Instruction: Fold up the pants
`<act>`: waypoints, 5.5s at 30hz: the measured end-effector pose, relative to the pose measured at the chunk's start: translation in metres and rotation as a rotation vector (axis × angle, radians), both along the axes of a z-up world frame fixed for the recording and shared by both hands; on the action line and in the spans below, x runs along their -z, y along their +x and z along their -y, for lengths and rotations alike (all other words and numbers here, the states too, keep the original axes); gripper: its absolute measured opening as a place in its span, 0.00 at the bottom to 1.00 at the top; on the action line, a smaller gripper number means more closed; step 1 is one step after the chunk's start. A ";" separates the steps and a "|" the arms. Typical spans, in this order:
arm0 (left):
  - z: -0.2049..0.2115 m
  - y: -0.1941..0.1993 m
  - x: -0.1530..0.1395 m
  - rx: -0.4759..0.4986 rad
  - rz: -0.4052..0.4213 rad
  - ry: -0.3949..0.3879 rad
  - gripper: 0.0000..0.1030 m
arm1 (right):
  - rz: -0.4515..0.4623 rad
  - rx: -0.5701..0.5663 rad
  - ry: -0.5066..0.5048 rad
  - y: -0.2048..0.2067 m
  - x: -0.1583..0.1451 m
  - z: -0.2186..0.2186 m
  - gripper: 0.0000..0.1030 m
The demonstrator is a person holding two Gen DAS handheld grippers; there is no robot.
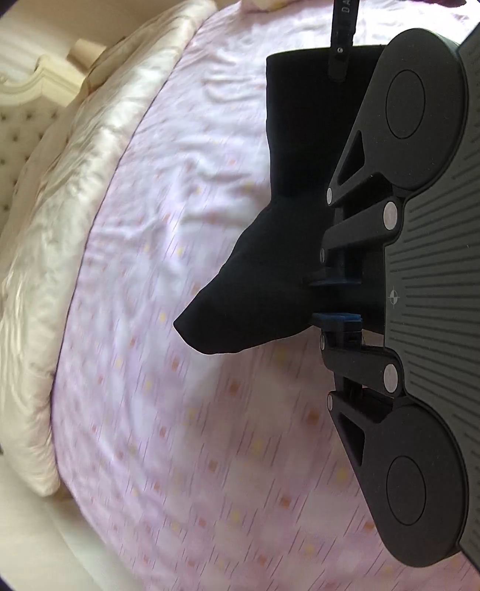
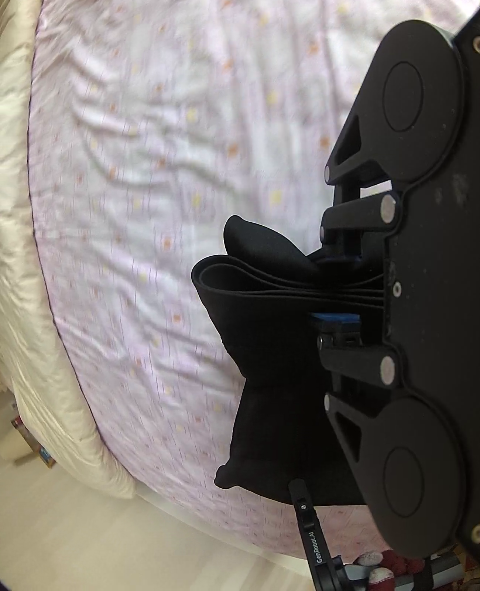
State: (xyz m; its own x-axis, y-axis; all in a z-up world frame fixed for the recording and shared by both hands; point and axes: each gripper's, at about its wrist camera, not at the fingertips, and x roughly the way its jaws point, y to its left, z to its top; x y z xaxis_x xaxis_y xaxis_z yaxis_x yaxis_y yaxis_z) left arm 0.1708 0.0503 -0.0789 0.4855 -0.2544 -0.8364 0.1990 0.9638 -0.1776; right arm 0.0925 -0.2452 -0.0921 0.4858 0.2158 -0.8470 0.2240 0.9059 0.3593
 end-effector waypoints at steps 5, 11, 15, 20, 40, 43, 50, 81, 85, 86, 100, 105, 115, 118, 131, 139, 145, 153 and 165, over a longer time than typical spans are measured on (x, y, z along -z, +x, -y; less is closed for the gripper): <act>-0.062 0.042 -0.007 -0.078 0.041 0.056 0.12 | 0.011 -0.099 0.025 0.084 0.013 -0.059 0.25; -0.120 0.089 -0.006 -0.161 0.058 0.084 0.12 | 0.035 -0.199 0.012 0.162 0.019 -0.127 0.25; -0.147 0.109 0.016 -0.219 -0.043 0.050 0.20 | -0.006 -0.202 -0.075 0.188 0.031 -0.146 0.31; -0.156 0.111 0.040 -0.232 -0.091 0.046 0.26 | -0.092 -0.143 -0.085 0.188 0.051 -0.131 0.46; -0.130 0.066 0.036 -0.064 -0.091 0.129 0.25 | -0.042 -0.114 -0.138 0.169 0.034 -0.146 0.39; -0.131 0.068 0.032 -0.056 -0.089 0.124 0.25 | -0.046 -0.142 -0.160 0.172 0.031 -0.148 0.20; -0.137 0.098 0.008 -0.081 0.002 0.102 0.25 | -0.077 -0.119 -0.220 0.175 0.031 -0.151 0.18; -0.190 0.107 0.004 -0.364 -0.078 0.141 0.25 | -0.073 -0.085 -0.293 0.153 0.025 -0.131 0.52; -0.174 0.069 -0.009 -0.351 -0.075 0.139 0.25 | -0.039 -0.058 -0.280 0.137 0.009 -0.120 0.50; -0.169 0.061 -0.012 -0.349 -0.071 0.134 0.25 | -0.010 -0.062 -0.261 0.131 0.002 -0.120 0.50; -0.108 -0.010 -0.044 -0.302 -0.044 0.142 0.25 | -0.008 -0.197 -0.284 0.111 0.005 -0.137 0.48; -0.088 -0.026 -0.064 -0.315 0.005 0.160 0.25 | 0.156 -0.179 -0.280 0.076 -0.050 -0.140 0.56; -0.043 -0.061 -0.102 -0.298 0.006 0.118 0.25 | 0.259 -0.123 -0.250 0.019 -0.124 -0.153 0.80; -0.033 -0.068 -0.110 -0.293 0.008 0.128 0.25 | 0.254 -0.129 -0.238 0.008 -0.137 -0.153 0.80; -0.022 -0.095 -0.121 -0.280 0.013 0.140 0.25 | 0.248 -0.184 -0.232 -0.028 -0.159 -0.161 0.81; -0.024 -0.107 -0.125 -0.267 0.026 0.146 0.25 | 0.254 -0.170 -0.228 -0.042 -0.166 -0.165 0.81; -0.025 -0.115 -0.129 -0.260 0.042 0.149 0.25 | 0.247 -0.156 -0.232 -0.049 -0.168 -0.168 0.82; -0.025 -0.125 -0.135 -0.258 0.082 0.161 0.25 | 0.229 -0.150 -0.250 -0.059 -0.168 -0.171 0.82; -0.022 -0.132 -0.140 -0.257 0.110 0.172 0.25 | 0.203 -0.158 -0.267 -0.066 -0.166 -0.171 0.83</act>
